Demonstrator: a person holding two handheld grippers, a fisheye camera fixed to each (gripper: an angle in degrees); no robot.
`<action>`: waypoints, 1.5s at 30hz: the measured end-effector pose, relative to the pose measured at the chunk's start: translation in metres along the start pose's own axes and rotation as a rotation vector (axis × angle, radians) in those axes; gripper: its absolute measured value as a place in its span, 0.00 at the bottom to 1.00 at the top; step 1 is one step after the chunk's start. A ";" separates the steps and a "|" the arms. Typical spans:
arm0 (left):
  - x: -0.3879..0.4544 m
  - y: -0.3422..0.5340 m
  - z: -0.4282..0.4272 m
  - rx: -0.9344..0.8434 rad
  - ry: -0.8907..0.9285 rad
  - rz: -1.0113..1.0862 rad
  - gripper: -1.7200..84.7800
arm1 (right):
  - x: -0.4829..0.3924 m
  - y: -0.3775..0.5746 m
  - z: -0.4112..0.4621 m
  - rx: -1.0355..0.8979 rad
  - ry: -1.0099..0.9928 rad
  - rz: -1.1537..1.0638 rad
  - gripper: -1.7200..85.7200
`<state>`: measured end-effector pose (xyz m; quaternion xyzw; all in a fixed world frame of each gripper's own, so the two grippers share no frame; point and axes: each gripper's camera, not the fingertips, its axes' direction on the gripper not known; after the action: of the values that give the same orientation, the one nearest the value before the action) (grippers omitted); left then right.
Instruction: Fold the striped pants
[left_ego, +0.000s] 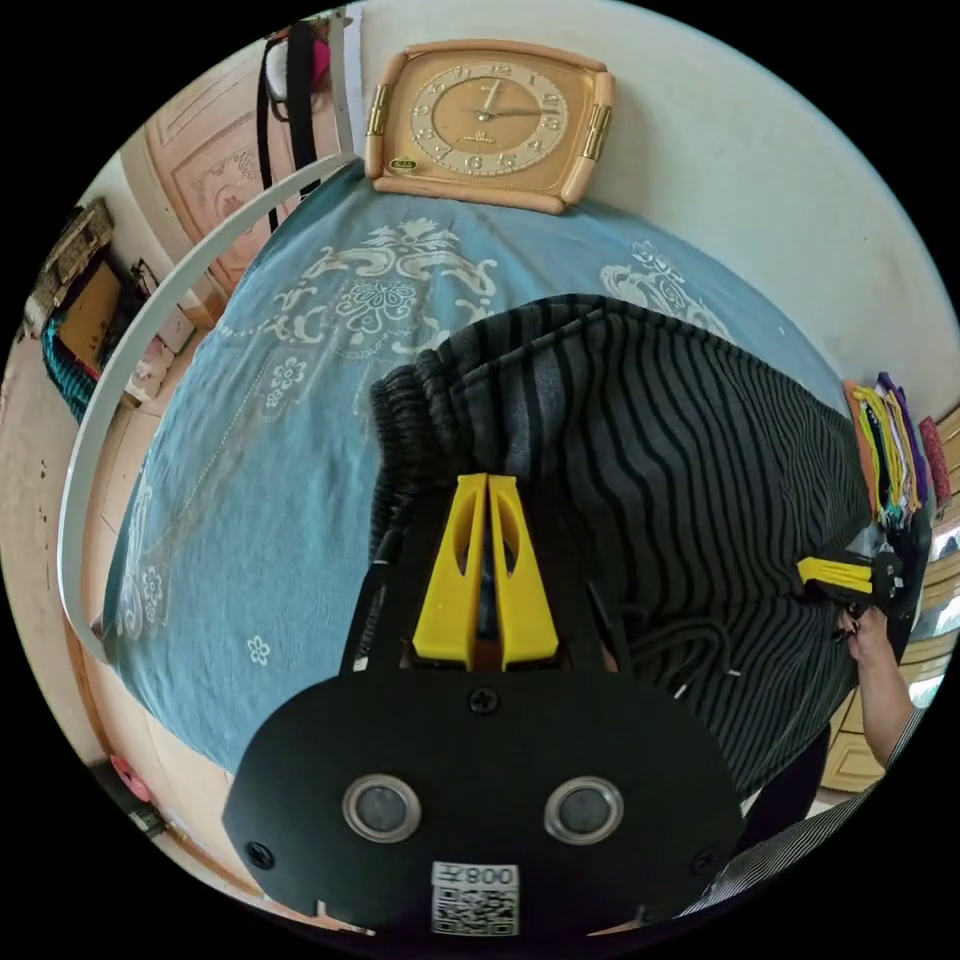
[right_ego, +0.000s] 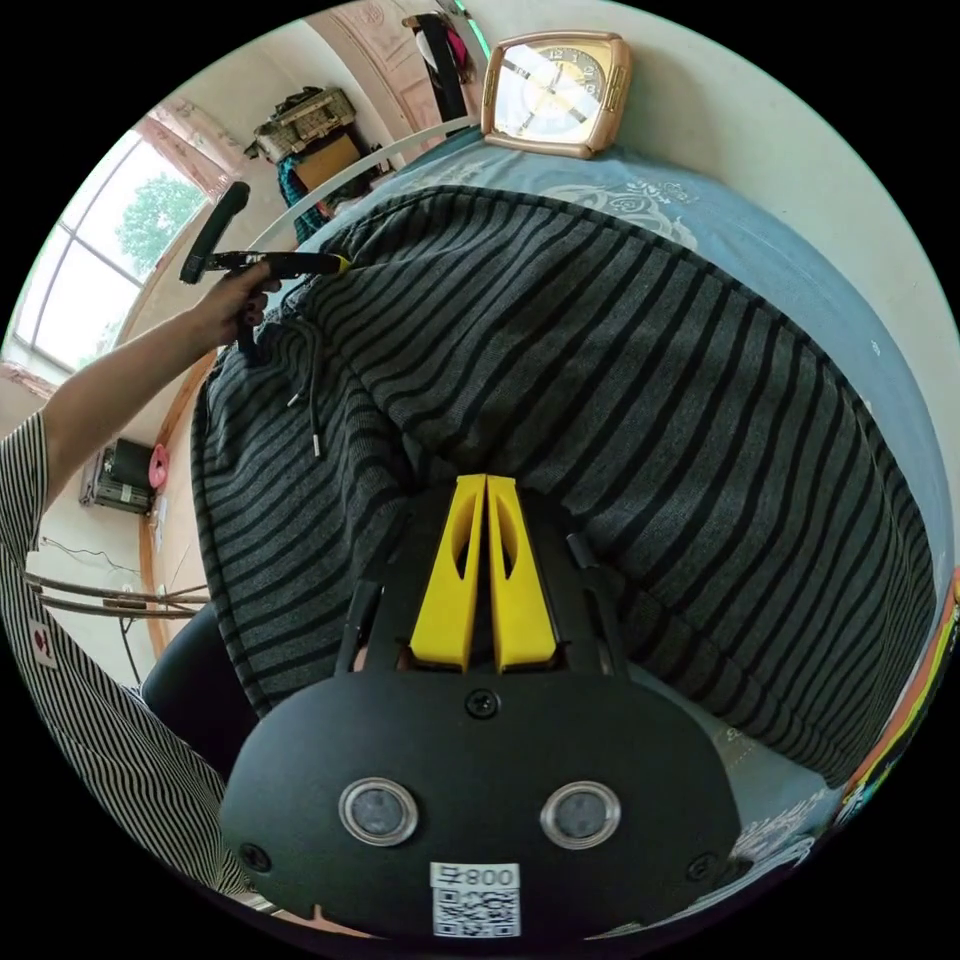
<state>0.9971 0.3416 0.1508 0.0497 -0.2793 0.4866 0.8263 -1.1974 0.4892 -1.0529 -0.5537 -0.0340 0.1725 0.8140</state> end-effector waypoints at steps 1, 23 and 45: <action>-0.002 0.000 -0.001 0.005 0.014 -0.019 0.03 | 0.000 0.004 -0.001 0.011 -0.009 -0.002 0.02; 0.003 -0.116 -0.005 -0.098 -0.071 0.241 0.13 | 0.025 -0.117 -0.030 0.139 0.235 -0.125 0.09; 0.011 -0.099 -0.037 -0.031 -0.027 0.215 0.04 | 0.006 -0.176 0.030 -0.045 0.316 -0.202 0.03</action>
<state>1.0986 0.3119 0.1438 0.0131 -0.3015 0.5674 0.7661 -1.1567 0.4598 -0.8819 -0.5857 0.0348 0.0000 0.8098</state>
